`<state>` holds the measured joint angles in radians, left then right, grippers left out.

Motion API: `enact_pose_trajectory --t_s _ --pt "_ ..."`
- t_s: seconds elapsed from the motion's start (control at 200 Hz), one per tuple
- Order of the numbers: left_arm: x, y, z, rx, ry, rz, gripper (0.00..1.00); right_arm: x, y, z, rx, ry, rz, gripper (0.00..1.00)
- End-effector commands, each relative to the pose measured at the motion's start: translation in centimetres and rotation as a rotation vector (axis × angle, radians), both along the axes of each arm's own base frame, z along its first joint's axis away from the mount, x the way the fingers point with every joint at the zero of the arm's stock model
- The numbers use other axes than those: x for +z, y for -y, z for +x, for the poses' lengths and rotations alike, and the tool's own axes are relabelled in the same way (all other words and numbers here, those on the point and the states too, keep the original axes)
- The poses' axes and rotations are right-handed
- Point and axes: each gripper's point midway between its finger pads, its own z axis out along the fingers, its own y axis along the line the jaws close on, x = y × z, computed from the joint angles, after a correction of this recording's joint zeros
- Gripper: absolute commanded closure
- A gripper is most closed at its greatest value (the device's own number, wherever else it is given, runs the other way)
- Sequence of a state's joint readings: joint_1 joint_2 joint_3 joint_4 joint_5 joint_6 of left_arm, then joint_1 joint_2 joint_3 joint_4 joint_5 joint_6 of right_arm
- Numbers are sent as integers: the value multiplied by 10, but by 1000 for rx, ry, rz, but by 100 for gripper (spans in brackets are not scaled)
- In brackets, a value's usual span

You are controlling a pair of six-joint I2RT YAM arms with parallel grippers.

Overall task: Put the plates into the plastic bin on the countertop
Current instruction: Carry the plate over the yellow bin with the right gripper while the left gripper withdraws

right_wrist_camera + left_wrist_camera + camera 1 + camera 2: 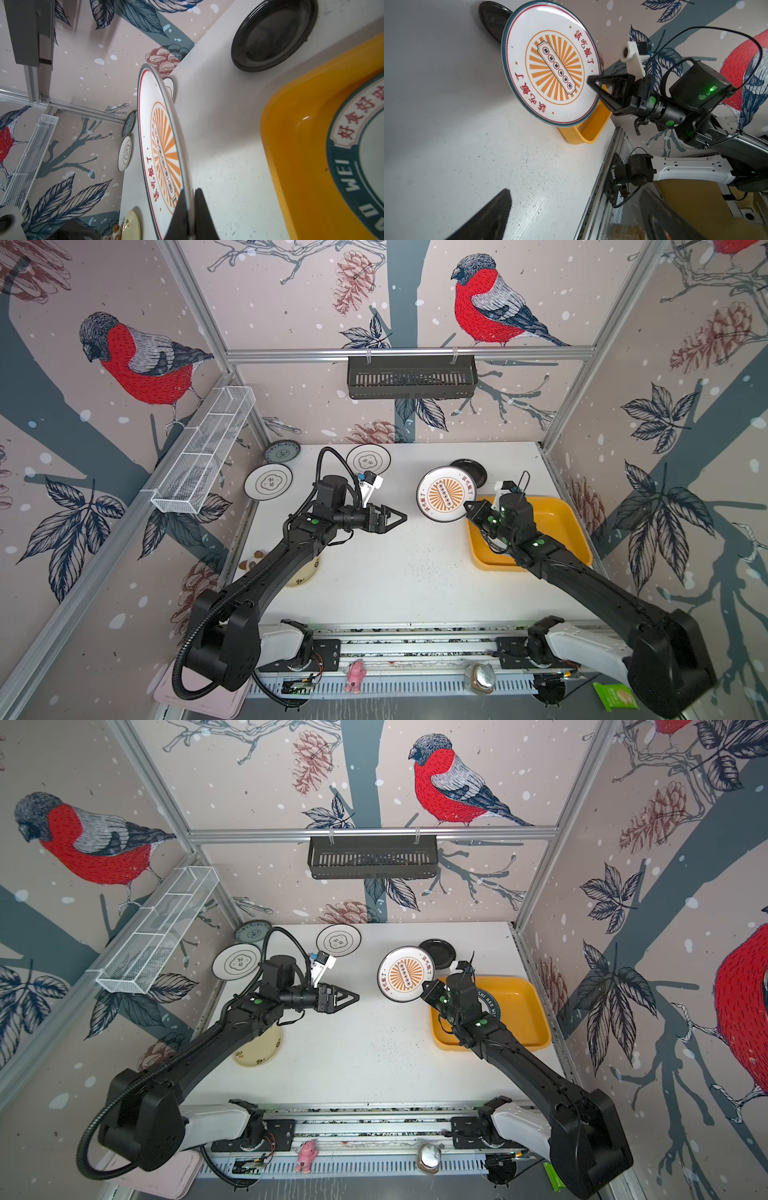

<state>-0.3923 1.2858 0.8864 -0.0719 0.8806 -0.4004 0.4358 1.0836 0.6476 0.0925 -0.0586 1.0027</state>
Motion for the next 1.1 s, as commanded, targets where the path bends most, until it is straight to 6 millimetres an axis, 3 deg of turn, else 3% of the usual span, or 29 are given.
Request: enact_pose_trajectory --t_s 0.0,0.315,0.74,1.096 --pt "0 10 -9 -61 18 2 4 2 17 -4 -55 3 8 99" --pt "-9 30 -24 -143 4 15 4 -15 66 -21 -161 -30 -4 98" --pt "-15 31 -21 -140 -7 28 4 -42 125 -44 -269 -81 11 98" --pt "-14 30 -21 -137 0 33 4 -75 158 -55 -343 -139 0 98"
